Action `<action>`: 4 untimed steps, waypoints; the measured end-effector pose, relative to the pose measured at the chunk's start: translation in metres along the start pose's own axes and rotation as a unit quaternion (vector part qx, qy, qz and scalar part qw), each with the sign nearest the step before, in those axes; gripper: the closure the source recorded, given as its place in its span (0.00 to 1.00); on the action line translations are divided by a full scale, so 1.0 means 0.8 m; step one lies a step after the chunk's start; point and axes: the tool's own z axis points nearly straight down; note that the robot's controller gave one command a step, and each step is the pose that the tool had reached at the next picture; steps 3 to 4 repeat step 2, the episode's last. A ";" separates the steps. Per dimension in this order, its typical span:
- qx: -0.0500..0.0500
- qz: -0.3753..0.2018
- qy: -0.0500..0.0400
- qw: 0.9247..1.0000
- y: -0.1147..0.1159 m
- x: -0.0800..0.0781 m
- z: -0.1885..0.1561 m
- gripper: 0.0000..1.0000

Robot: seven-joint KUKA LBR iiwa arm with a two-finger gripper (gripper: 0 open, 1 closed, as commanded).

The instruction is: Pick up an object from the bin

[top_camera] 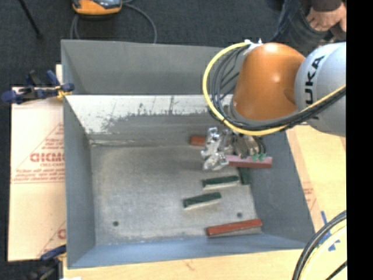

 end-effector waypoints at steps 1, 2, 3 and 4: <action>0.000 0.000 0.000 1.000 0.000 0.000 0.000 1.00; -0.001 -0.050 0.004 0.999 -0.008 -0.006 -0.026 1.00; -0.001 -0.050 0.004 0.999 -0.008 -0.006 -0.026 1.00; -0.001 -0.050 0.004 0.999 -0.008 -0.006 -0.026 1.00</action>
Offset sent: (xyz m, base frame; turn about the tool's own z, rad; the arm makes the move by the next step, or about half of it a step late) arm 0.0359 -0.0348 0.1144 -0.4599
